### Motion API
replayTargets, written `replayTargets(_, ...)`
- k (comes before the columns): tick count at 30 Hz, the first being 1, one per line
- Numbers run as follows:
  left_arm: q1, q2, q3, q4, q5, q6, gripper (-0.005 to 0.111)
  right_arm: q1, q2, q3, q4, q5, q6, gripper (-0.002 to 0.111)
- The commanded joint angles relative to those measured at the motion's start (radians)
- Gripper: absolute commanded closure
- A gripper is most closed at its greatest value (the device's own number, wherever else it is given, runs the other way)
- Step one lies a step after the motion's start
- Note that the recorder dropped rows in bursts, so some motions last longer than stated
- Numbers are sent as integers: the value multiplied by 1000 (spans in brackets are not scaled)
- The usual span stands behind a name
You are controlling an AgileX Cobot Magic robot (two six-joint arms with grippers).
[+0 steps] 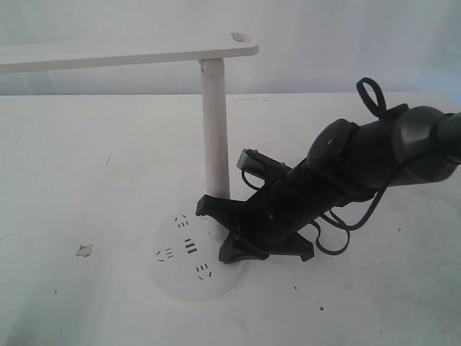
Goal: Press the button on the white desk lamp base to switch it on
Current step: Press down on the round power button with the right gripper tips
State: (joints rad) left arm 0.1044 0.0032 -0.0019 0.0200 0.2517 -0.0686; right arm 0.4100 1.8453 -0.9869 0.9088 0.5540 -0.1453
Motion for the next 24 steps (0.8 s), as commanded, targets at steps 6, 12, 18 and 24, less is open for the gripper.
replayTargets(6,-8,-3,2,0,2,-1,107,2,31,-2,-26,-11,-14,108)
replayTargets(12,-8,-3,2,0,2,-1,107,2,31,-2,-52,-8,-14,108)
replayTargets(18,-8,-3,2,0,2,-1,107,2,7,-2,-78,-13,-14,108)
replayTargets(24,-8,-3,2,0,2,-1,107,2,-11,-2,-98,-30,-14,108)
